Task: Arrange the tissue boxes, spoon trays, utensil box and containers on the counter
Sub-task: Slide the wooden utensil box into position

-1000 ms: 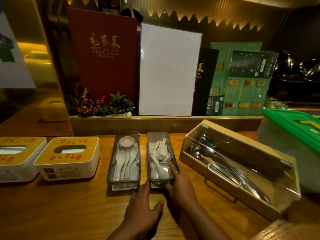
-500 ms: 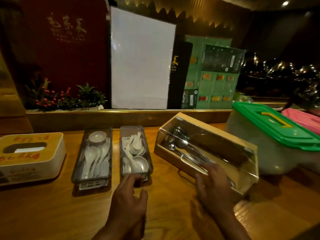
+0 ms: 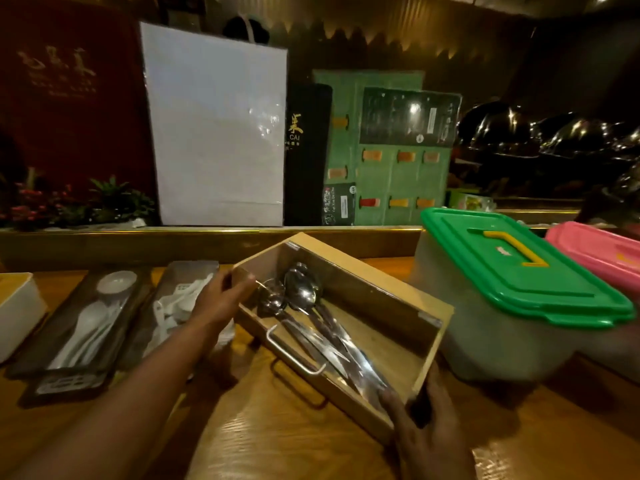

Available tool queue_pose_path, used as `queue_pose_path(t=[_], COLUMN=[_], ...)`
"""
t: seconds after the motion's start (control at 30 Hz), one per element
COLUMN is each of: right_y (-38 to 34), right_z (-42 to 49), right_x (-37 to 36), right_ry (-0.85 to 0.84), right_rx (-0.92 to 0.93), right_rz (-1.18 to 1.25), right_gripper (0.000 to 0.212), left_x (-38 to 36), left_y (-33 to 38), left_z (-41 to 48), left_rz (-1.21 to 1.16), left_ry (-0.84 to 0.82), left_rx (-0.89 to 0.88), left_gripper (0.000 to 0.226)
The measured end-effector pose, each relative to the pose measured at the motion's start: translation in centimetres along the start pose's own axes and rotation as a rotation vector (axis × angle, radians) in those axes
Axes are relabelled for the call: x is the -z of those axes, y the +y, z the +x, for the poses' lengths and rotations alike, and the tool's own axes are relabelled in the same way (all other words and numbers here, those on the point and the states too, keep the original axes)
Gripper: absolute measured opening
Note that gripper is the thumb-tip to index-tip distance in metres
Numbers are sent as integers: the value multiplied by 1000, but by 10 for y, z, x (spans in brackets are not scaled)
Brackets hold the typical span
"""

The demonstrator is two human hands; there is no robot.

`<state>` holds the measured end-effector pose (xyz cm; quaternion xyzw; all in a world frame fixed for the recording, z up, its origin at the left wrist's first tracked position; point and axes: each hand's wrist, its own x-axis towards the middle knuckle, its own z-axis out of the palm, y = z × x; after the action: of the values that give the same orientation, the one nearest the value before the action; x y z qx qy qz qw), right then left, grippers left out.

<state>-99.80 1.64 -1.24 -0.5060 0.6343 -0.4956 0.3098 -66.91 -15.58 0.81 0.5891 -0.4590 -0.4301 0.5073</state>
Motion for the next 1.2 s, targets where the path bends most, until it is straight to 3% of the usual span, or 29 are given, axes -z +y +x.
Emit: queue_pose_path(t=[0.17, 0.37, 0.47, 0.6, 0.67, 0.77, 0.83, 0.9, 0.97, 1.1, 1.2], right_y=[5, -2, 0, 2, 5, 7, 8, 6, 4, -5, -4], right_z=[18, 52, 72, 90, 95, 103, 109, 112, 113, 111, 113], right_x=[18, 51, 72, 85, 88, 88, 83, 76, 71, 68, 65], right_ry=[-94, -241, -328, -414, -476, -500, -523, -564, -578, -591, -548], right_rx=[20, -29, -64, -59, -99, -182, -197, -179, -150, -225, -219], right_rz=[60, 148, 133, 151, 206, 278, 319, 340, 382, 467, 553], right_gripper=[124, 85, 89, 68, 80, 118, 125, 109, 80, 43, 45], left_x=[-8, -9, -11, -19, -23, -26, -29, -32, -34, -40, -44], left_y=[11, 7, 6, 6, 3, 1, 2, 2, 3, 10, 10], left_z=[-18, -71, -110, -144, -157, -170, -176, -183, -189, -195, -199], left_rz=[-93, -134, -144, -191, -215, -229, -217, -220, -234, -241, -223], left_ry=[29, 109, 112, 133, 148, 181, 202, 213, 234, 253, 269], left_rx=[18, 40, 57, 40, 49, 35, 30, 33, 42, 29, 27], left_gripper=[53, 51, 60, 54, 63, 68, 68, 71, 72, 55, 55])
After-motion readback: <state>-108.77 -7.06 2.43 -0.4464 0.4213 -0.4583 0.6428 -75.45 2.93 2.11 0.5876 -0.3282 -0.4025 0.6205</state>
